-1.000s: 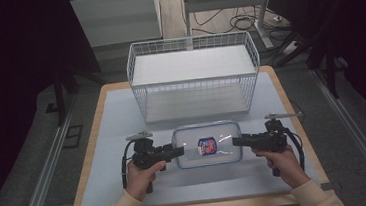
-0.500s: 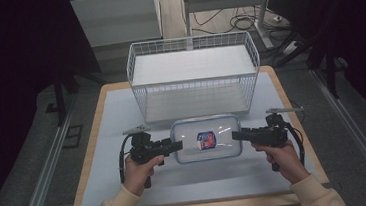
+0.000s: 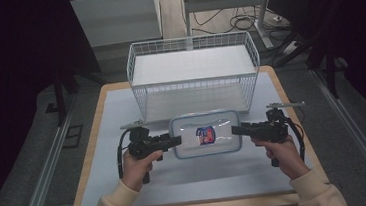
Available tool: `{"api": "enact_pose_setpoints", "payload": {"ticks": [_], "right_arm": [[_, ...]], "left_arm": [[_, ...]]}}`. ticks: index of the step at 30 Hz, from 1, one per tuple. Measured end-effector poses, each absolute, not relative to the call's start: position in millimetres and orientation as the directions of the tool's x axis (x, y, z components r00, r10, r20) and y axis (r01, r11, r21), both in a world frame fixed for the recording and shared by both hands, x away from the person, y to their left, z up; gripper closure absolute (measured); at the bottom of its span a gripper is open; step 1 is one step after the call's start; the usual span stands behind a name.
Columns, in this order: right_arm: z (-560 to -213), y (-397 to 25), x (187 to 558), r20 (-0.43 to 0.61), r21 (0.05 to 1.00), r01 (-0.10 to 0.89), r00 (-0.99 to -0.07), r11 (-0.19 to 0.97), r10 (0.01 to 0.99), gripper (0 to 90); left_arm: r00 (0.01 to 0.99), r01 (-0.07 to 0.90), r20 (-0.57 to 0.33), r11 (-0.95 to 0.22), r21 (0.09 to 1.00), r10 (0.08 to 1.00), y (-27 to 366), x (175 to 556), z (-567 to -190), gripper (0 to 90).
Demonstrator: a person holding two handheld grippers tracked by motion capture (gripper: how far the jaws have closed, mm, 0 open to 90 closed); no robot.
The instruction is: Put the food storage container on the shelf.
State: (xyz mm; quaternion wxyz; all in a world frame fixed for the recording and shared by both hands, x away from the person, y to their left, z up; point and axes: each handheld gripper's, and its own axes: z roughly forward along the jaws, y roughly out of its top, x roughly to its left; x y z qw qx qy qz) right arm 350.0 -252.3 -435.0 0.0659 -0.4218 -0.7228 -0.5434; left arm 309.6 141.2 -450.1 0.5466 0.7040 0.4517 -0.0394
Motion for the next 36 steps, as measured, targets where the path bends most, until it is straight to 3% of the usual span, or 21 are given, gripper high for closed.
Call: {"api": "enact_pose_setpoints", "payload": {"ticks": [36], "right_arm": [[-393.7, -242.9, 364.3, 0.508, 0.781, 0.623, -0.674, 0.044, 0.537, 52.4]], "left_arm": [[0.618, 0.636, -0.517, 0.009, 0.772, 0.592, 150.9, 326.0, -406.9, 49.5]]}}
